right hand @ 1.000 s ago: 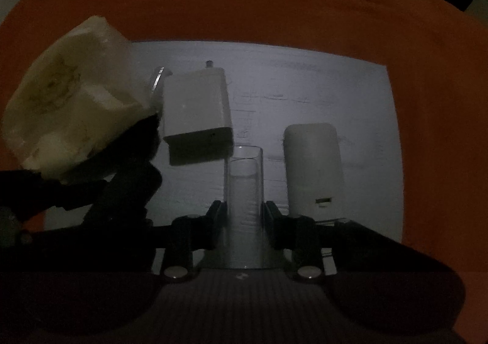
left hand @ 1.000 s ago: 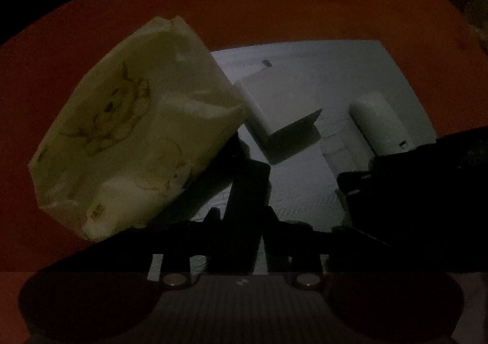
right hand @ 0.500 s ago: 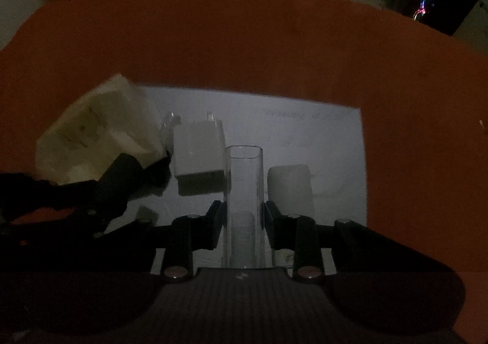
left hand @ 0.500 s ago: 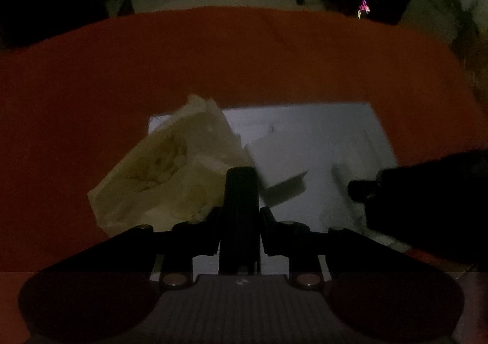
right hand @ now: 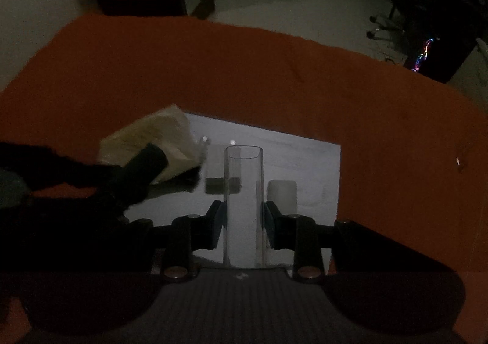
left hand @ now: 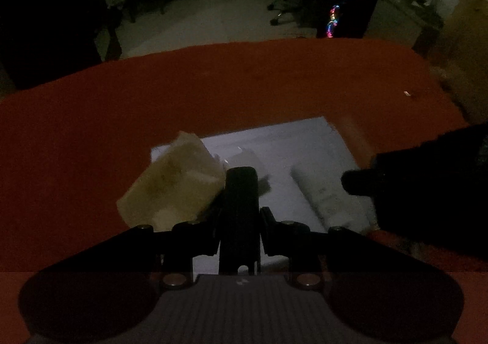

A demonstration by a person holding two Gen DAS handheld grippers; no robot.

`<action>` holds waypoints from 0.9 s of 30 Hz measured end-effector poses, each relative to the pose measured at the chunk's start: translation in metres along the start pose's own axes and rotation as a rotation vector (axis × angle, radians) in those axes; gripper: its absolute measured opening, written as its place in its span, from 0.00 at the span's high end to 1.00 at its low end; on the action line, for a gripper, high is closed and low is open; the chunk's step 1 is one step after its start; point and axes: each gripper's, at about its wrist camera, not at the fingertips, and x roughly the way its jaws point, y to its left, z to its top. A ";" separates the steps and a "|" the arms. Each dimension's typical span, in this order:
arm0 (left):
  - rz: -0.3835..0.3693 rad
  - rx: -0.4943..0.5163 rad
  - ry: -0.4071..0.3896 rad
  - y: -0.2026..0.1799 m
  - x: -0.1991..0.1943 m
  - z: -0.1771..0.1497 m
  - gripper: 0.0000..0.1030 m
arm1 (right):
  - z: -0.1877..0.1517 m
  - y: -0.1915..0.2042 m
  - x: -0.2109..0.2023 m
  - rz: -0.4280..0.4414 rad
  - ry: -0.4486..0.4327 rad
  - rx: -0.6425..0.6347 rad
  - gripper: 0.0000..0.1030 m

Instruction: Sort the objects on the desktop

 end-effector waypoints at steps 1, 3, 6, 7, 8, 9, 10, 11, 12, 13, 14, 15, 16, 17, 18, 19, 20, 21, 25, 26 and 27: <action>-0.019 -0.022 -0.011 -0.001 -0.006 -0.005 0.79 | -0.003 -0.002 -0.008 0.017 -0.005 0.023 0.69; -0.039 -0.026 -0.018 -0.007 -0.015 -0.015 0.79 | -0.009 -0.007 -0.025 0.038 -0.030 0.059 0.69; -0.057 -0.028 -0.032 -0.015 -0.024 -0.033 0.79 | -0.020 -0.010 -0.039 0.052 -0.057 0.079 0.69; -0.071 -0.039 -0.034 -0.016 -0.025 -0.041 0.79 | -0.025 -0.011 -0.040 0.056 -0.058 0.085 0.69; -0.086 -0.050 -0.037 -0.017 -0.027 -0.049 0.79 | -0.030 -0.012 -0.040 0.063 -0.051 0.090 0.69; -0.098 -0.044 -0.033 -0.019 -0.027 -0.057 0.79 | -0.036 -0.012 -0.038 0.071 -0.048 0.095 0.69; -0.113 -0.031 -0.028 -0.022 -0.025 -0.066 0.79 | -0.042 -0.011 -0.038 0.069 -0.047 0.091 0.69; -0.117 -0.013 -0.024 -0.024 -0.024 -0.074 0.79 | -0.047 -0.008 -0.036 0.051 -0.046 0.068 0.69; -0.115 0.001 -0.023 -0.026 -0.020 -0.082 0.79 | -0.054 -0.004 -0.037 0.020 -0.055 0.031 0.69; -0.117 0.000 -0.008 -0.027 -0.016 -0.089 0.79 | -0.061 0.000 -0.038 -0.007 -0.066 -0.008 0.69; -0.119 0.000 0.008 -0.027 -0.012 -0.096 0.79 | -0.068 0.005 -0.038 -0.019 -0.067 -0.038 0.69; -0.120 0.000 0.023 -0.028 -0.009 -0.104 0.79 | -0.073 0.007 -0.037 -0.007 -0.063 -0.042 0.69; -0.125 -0.008 0.026 -0.028 -0.007 -0.109 0.79 | -0.078 0.008 -0.037 0.008 -0.058 -0.042 0.69; -0.140 0.001 0.030 -0.030 -0.005 -0.114 0.79 | -0.083 0.010 -0.036 0.017 -0.048 -0.040 0.69; -0.151 0.025 0.040 -0.032 -0.002 -0.119 0.79 | -0.089 0.013 -0.035 0.022 -0.038 -0.047 0.69; -0.161 0.048 0.051 -0.034 0.001 -0.123 0.79 | -0.096 0.017 -0.033 0.023 -0.027 -0.066 0.69; -0.148 0.055 0.051 -0.034 0.004 -0.128 0.79 | -0.102 0.021 -0.031 0.016 -0.017 -0.087 0.69; -0.136 0.062 0.051 -0.034 0.006 -0.132 0.79 | -0.110 0.025 -0.027 0.009 -0.001 -0.107 0.69; -0.125 0.063 0.074 -0.031 0.015 -0.146 0.79 | -0.133 0.035 -0.010 0.027 0.080 -0.131 0.69; -0.119 0.070 0.077 -0.031 0.018 -0.151 0.79 | -0.137 0.038 -0.006 0.027 0.091 -0.140 0.69; -0.110 0.068 0.081 -0.030 0.021 -0.156 0.79 | -0.143 0.041 -0.001 0.027 0.108 -0.153 0.69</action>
